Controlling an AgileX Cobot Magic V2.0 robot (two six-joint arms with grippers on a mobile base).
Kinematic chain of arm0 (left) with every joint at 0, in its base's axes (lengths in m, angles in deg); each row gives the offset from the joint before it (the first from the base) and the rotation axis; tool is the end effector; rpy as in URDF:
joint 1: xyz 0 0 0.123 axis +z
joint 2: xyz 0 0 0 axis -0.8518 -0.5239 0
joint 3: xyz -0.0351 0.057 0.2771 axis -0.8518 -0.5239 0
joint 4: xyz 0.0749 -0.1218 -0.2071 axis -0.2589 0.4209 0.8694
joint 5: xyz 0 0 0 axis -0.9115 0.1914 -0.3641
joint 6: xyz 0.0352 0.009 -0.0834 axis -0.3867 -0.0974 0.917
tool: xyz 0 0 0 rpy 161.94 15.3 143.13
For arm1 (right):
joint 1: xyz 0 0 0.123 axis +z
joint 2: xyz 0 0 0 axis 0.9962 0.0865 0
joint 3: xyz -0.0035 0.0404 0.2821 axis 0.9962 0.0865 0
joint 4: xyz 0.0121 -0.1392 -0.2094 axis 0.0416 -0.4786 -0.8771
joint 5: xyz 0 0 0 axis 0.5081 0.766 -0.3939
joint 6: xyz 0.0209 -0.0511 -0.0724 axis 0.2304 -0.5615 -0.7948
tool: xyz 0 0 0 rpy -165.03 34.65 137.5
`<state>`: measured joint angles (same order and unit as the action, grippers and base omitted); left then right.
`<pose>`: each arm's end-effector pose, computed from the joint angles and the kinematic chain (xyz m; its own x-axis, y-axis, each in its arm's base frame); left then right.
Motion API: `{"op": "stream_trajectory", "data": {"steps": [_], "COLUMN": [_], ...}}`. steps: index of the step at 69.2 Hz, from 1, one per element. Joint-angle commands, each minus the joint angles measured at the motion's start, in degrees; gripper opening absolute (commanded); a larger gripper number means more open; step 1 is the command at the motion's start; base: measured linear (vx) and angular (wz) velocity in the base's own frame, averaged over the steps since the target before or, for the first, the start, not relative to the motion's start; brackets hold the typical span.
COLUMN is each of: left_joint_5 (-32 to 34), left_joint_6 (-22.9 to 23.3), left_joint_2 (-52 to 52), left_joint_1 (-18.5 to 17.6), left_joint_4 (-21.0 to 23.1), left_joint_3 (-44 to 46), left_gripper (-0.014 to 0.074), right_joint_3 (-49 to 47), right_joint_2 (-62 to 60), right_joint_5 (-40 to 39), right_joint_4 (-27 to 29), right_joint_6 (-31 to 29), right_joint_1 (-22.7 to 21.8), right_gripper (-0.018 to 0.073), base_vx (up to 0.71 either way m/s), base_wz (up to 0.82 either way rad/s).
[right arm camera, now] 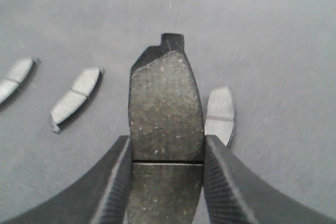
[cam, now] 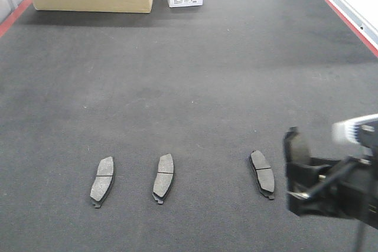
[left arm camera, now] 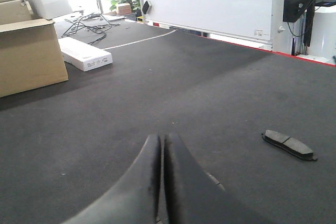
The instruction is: Move and align brake pads A on conveyor
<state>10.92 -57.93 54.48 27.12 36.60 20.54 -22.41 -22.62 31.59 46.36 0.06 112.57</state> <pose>0.0569 -0.0277 0.3057 -0.0564 0.0874 -0.9946 0.4660 0.8833 0.0512 0.1577 0.0772 0.2666 -0.5835 -0.0745 -0.8087 -0.3137 0.9392 0.1399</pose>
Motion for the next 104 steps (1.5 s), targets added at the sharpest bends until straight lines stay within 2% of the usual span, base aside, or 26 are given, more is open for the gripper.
{"op": "stream_trajectory", "data": {"steps": [1,19,35,46,82,89,104], "left_joint_5": [3.82,3.82,3.82,3.82,3.82,3.82,3.82], "left_joint_6": [0.55,0.55,0.55,0.55,0.55,0.55,0.55], "left_joint_2": [-0.48,-0.48,-0.48,-0.48,-0.48,-0.48,-0.48], "left_joint_1": [0.07,0.07,0.07,0.07,0.07,0.07,0.07], "left_joint_4": [-0.25,-0.25,-0.25,-0.25,-0.25,-0.25,-0.25], "left_joint_3": [1.25,1.25,1.25,1.25,1.25,1.25,1.25], "left_gripper": [-0.0003,-0.0003,-0.0003,-0.0003,-0.0003,-0.0003,-0.0003], "right_joint_3": [-4.5,-16.88,-29.42,-34.64,-36.79,-36.79,-36.79], "right_joint_2": [5.0,23.38,40.33,48.3,53.45,53.45,53.45], "right_joint_5": [-5.74,-2.06,5.26,7.99,7.02,6.99,6.38], "right_joint_4": [1.5,11.03,11.28,11.22,10.63,10.22,9.33], "right_joint_6": [-0.15,-0.27,-0.67,-0.67,-0.15,-0.15,0.44], "right_joint_1": [-0.16,-0.05,3.14,3.2,2.74,2.74,2.74], "right_gripper": [0.0008,0.0019,0.0037,0.0043,0.0071,0.0119,0.0284], "base_vx": [0.0,0.0,0.0,0.0,0.0,0.0,0.0], "base_wz": [0.0,0.0,0.0,0.0,0.0,0.0,0.0]}}
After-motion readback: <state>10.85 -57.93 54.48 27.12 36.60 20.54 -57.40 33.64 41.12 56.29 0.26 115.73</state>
